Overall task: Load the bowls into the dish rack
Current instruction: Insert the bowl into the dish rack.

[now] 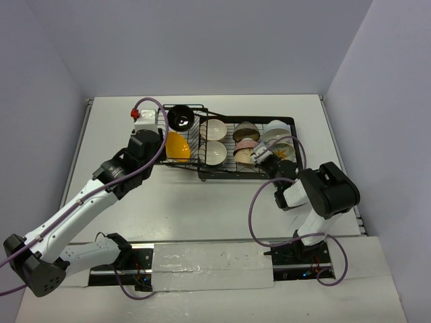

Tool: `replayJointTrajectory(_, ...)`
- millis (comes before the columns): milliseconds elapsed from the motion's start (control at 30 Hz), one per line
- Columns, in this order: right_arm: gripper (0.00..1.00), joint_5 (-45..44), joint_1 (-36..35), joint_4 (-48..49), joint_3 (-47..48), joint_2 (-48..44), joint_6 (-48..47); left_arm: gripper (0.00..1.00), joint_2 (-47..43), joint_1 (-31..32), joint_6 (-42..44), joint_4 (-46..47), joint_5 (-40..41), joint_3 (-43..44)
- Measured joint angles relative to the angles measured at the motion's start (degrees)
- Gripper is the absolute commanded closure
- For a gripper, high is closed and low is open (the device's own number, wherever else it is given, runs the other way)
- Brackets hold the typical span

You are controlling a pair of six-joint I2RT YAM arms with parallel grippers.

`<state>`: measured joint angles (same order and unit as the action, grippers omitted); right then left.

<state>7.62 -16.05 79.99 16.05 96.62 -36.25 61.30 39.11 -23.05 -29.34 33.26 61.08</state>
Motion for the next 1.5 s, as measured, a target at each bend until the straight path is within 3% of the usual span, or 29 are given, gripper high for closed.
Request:
replayJointTrajectory(33, 0.74, 0.09, 0.0, -0.02, 0.0, 0.0, 0.35, 0.57, 0.0, 0.04, 0.0, 0.0, 0.0, 0.0)
replayJointTrajectory(133, 0.57, 0.22, 0.11, 0.0, 0.0, 0.02, 1.05, 0.57, 0.0, 0.11, 0.0, 0.0, 0.0, 0.0)
replayJointTrajectory(467, 0.48, 0.74, 1.27, -0.52, 0.0, -0.07, 2.99, 0.57, 0.0, 0.2, 0.0, 0.0, 0.0, 0.0)
replayJointTrajectory(567, 0.41, 1.14, 1.29, -1.2, 0.0, -0.17, 3.74, 0.57, 0.0, 0.26, 0.02, 0.0, -0.02, 0.0)
replayJointTrajectory(600, 0.31, 1.01, 1.42, -1.25, 0.02, -0.37, 3.82, 0.57, 0.0, 0.26, 0.0, 0.0, 0.0, 0.0)
replayJointTrajectory(767, 0.01, 0.48, 2.29, -1.79, 0.28, -2.08, 3.91, 0.58, 0.0, 0.31, 0.0, 0.0, -0.02, 0.0)
replayJointTrajectory(1500, 0.0, 5.51, 1.18, -6.4, 2.12, -13.35, 5.25, 0.59, -0.02, 0.35, 0.0, 0.0, -0.5, 0.0)
